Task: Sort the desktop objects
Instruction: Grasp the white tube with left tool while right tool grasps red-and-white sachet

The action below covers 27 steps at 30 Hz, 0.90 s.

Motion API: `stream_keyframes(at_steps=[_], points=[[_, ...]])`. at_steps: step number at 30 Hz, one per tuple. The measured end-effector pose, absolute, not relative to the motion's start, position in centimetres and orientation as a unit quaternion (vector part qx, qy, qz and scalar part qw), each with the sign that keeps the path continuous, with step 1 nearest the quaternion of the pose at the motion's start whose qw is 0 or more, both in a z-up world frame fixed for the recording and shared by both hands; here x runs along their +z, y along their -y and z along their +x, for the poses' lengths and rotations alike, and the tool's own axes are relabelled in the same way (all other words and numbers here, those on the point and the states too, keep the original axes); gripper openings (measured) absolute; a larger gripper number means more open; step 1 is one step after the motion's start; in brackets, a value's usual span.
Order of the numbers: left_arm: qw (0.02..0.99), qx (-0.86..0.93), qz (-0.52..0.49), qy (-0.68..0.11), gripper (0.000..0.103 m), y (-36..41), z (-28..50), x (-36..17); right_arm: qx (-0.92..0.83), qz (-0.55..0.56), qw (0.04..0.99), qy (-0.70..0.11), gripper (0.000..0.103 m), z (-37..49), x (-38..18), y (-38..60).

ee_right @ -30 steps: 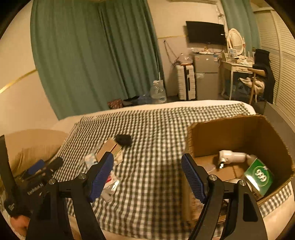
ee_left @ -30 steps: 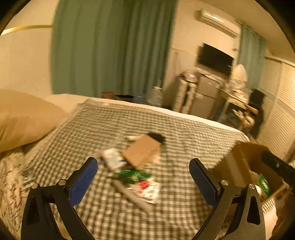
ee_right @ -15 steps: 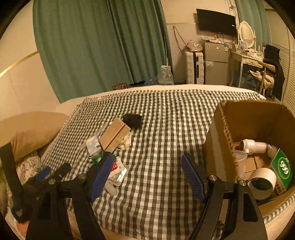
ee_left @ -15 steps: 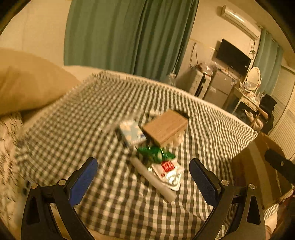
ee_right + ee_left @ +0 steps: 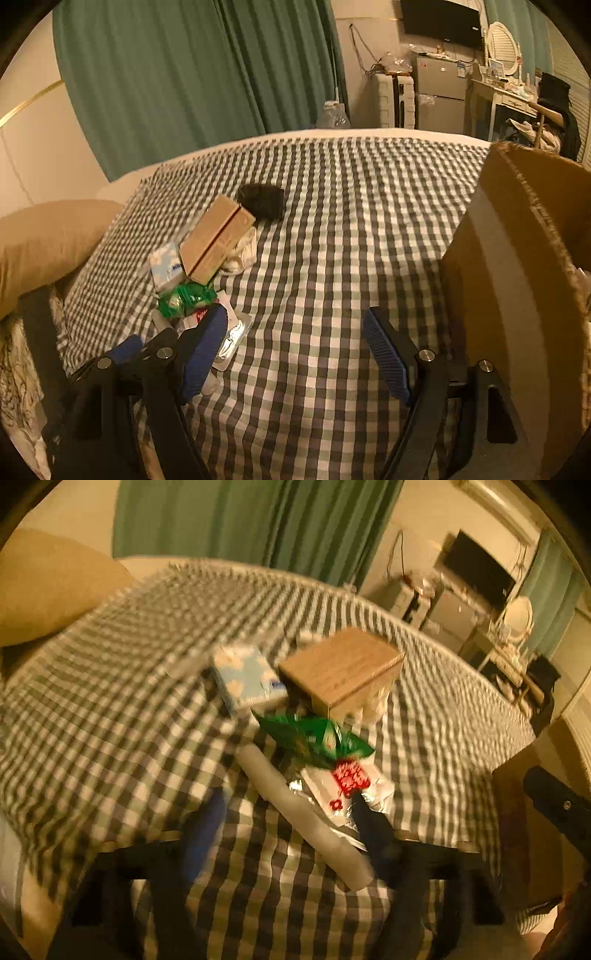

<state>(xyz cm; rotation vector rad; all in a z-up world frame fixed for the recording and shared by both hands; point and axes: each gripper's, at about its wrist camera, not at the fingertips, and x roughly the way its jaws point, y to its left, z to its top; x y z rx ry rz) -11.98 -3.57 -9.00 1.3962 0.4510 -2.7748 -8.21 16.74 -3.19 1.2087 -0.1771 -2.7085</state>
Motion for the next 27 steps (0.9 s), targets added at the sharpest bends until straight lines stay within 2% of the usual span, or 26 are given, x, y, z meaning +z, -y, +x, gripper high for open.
stream_keyframes(at_steps=[2, 6, 7, 13, 19, 24, 26, 27], points=[[0.002, -0.877, 0.454, -0.156, 0.052, 3.9, -12.6, -9.7, -0.906, 0.411, 0.088, 0.053, 0.076, -8.6, -3.7, -16.2], [-0.014, -0.879, 0.452, -0.150, 0.011, 3.8, -13.0, -9.9, -0.901, 0.419, 0.100, 0.041, 0.076, -9.3, -4.7, -14.9], [-0.014, -0.881, 0.449, -0.149, 0.007, 3.9, -12.9, -9.8, -0.901, 0.418, 0.106, 0.034, 0.076, -9.4, -5.0, -14.4], [0.066, -0.910, 0.369, -0.176, 0.007, 7.1, -11.0, -7.0, -0.891, 0.422, 0.169, 0.011, 0.076, -10.6, -6.2, -11.2], [0.110, -0.895, 0.381, -0.203, 0.007, 9.0, -10.6, -7.7, -0.882, 0.421, 0.200, -0.072, 0.076, -12.3, -8.3, -7.1], [0.112, -0.894, 0.383, -0.202, 0.007, 9.1, -10.3, -7.8, -0.866, 0.453, 0.197, -0.078, 0.076, -14.0, -11.0, -5.9], [0.113, -0.894, 0.384, -0.200, 0.007, 9.1, -10.4, -8.0, -0.863, 0.462, 0.191, -0.079, 0.074, -14.3, -11.4, -5.9], [0.114, -0.894, 0.385, -0.199, 0.007, 9.2, -10.6, -8.1, -0.864, 0.458, 0.194, -0.081, 0.059, -14.1, -11.2, -5.8]])
